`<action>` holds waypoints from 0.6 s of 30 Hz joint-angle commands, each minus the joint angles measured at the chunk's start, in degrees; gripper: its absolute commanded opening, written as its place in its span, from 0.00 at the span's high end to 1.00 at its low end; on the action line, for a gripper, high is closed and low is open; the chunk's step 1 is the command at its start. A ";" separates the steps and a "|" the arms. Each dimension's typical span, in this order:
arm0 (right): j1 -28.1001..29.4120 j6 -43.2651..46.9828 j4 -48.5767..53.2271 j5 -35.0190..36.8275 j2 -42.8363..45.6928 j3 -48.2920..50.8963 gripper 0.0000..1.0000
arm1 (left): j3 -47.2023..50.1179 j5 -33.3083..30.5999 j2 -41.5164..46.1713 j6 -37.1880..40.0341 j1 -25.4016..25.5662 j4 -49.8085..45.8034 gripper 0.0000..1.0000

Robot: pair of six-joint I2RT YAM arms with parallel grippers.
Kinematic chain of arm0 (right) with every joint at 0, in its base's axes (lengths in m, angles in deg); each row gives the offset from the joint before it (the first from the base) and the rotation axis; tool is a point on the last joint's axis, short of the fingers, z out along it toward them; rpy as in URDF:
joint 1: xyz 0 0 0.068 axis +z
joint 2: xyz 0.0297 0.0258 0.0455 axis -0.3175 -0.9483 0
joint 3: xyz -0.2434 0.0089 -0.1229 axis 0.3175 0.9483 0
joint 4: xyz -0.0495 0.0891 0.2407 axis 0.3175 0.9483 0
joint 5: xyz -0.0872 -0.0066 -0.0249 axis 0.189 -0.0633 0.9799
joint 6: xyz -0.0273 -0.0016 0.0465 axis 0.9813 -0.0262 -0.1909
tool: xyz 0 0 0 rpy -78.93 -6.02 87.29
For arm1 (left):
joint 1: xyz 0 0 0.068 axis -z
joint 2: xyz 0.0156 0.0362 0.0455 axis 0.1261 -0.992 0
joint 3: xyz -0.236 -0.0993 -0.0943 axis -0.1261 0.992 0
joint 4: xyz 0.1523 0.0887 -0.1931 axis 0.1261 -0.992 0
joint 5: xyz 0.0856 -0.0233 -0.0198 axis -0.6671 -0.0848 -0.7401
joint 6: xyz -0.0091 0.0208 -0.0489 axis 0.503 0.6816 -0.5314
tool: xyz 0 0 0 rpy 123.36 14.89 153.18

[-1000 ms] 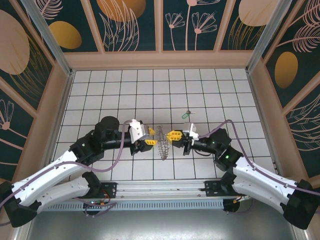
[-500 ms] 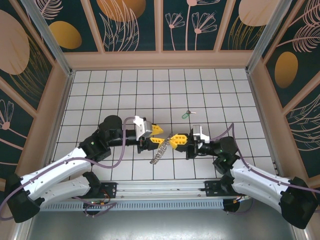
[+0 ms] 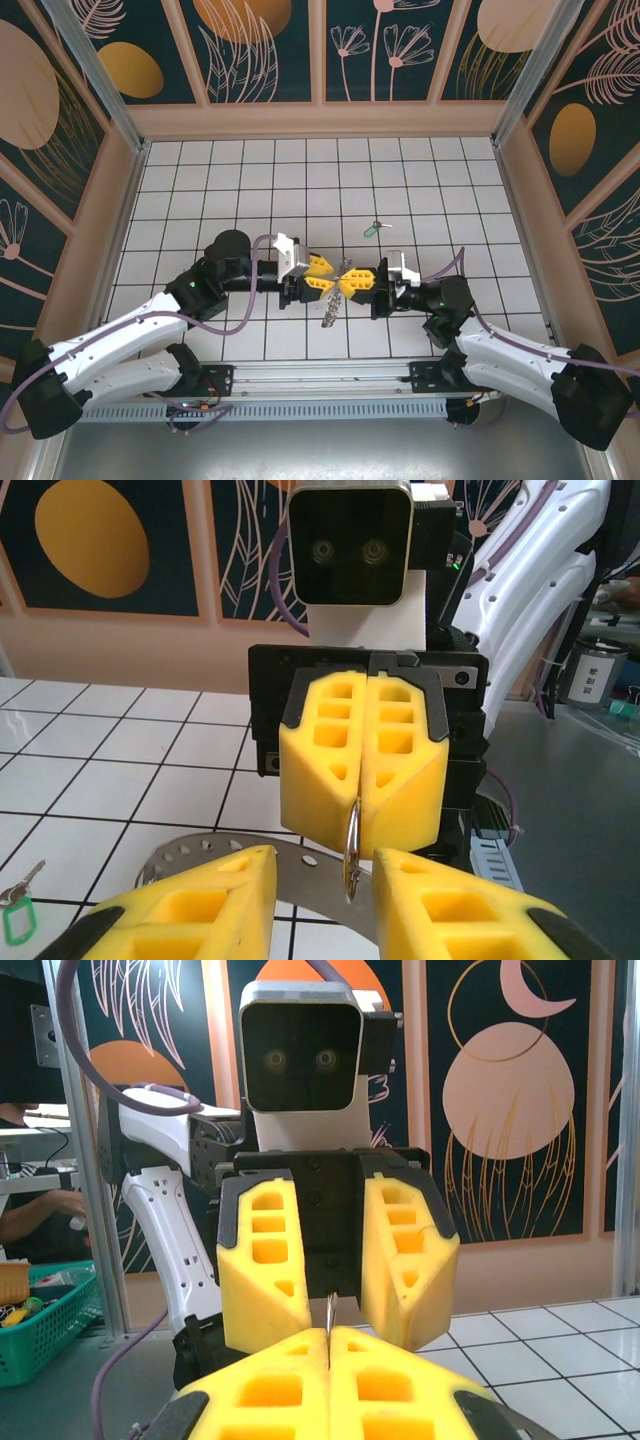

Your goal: Put the keys on the keyring

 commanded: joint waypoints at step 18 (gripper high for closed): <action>2.74 11.85 23.00 10.20 7.87 -4.15 0.71 | -5.52 -4.47 1.71 5.56 0.41 -10.57 1.00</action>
